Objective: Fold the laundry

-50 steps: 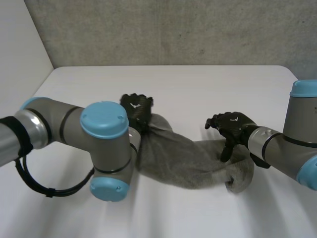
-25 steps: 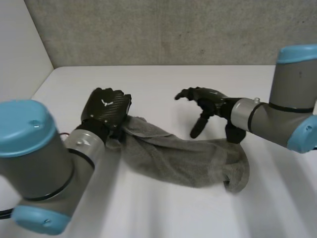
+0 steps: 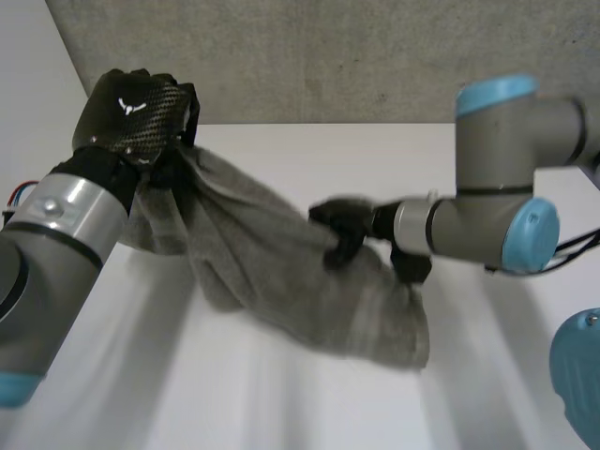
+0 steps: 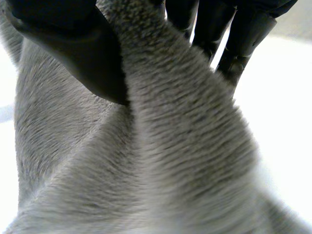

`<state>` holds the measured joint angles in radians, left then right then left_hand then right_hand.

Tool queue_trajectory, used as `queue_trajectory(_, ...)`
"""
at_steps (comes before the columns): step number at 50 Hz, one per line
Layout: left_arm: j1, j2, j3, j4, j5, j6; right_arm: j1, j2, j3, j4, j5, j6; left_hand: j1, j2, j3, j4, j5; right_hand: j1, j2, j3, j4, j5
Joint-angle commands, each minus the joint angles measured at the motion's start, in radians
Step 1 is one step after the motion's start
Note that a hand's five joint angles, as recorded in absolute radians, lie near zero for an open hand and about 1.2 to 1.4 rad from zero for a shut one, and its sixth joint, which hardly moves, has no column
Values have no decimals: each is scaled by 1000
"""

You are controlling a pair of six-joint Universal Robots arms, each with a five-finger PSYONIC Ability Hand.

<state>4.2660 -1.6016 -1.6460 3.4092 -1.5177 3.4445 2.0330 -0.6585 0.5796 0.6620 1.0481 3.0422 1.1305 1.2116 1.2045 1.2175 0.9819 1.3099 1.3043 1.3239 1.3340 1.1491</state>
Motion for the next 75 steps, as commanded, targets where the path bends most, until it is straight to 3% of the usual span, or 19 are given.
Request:
queue_trajectory(1,8,-199,321,71,-3,51,-20,-168,-149,-353,304,6,266,185,192,179,240,86,92,72,62,73)
queue_trajectory(2,8,-227,413,87,1,59,-25,-226,-106,-455,352,6,266,185,192,179,240,86,92,72,62,73)
queue_trajectory(3,8,-227,414,87,1,59,-25,-227,-106,-456,352,6,266,185,192,179,240,86,92,72,62,73)
queue_trajectory(6,9,-279,648,180,-9,48,-33,-370,76,-724,351,-8,266,185,192,179,240,86,92,72,62,73)
queue_trajectory(11,11,-334,709,177,-1,22,-30,-388,166,-654,290,-66,266,185,192,179,240,86,92,72,62,73)
queue_trajectory(16,18,-371,600,88,10,19,-14,-352,256,-499,280,-278,266,185,192,179,240,86,92,72,62,73)
queue_trajectory(18,31,-377,450,67,43,24,-10,-336,362,-443,286,-454,266,185,192,179,240,86,92,72,62,73)
queue_trajectory(24,51,-383,177,104,161,38,-8,-329,625,-515,300,-609,266,185,192,179,240,86,92,72,62,73)
queue_trajectory(28,58,-385,57,116,189,76,-7,-323,718,-521,300,-649,266,185,192,179,240,-221,-215,-235,-245,-235)
queue_trajectory(30,60,-373,-10,119,191,135,-7,-343,782,-527,302,-668,266,185,192,179,240,-644,-639,-658,-668,-658)
queue_trajectory(31,60,-373,-11,119,191,136,-7,-343,783,-527,302,-668,266,185,192,179,240,-647,-641,-661,-671,-660)
queue_trajectory(33,67,-345,-44,117,188,177,-17,-401,818,-538,300,-625,266,185,192,179,240,-1015,-1009,-1029,-1039,-1029)
queue_trajectory(37,72,-295,-64,117,189,186,-25,-450,836,-564,299,-513,266,185,192,179,240,-1135,-1130,-1149,-1159,-1149)
queue_trajectory(46,68,-209,-118,117,189,183,-140,-518,850,-538,264,-131,266,185,192,179,240,-1135,-1130,-1149,-1159,-1149)
queue_trajectory(53,66,-164,-144,116,186,183,-223,-487,862,-446,184,-77,266,185,192,179,240,-1135,-1130,-1149,-1159,-1149)
queue_trajectory(58,66,-143,-167,117,188,183,-295,-403,803,-311,26,-69,266,185,192,179,240,-1073,-1067,-1087,-1097,-1086)
queue_trajectory(61,63,-143,-175,117,189,183,-304,-368,772,-256,-16,-75,266,185,192,179,240,-1017,-1011,-1031,-1041,-1031)
queue_trajectory(70,58,-139,-182,119,189,183,-297,-334,756,-272,10,-86,266,185,192,179,240,-990,-984,-1004,-1014,-1004)
queue_trajectory(75,63,-120,-184,119,191,183,-306,-328,750,-361,145,-98,266,185,192,179,240,-990,-984,-1004,-1014,-1004)
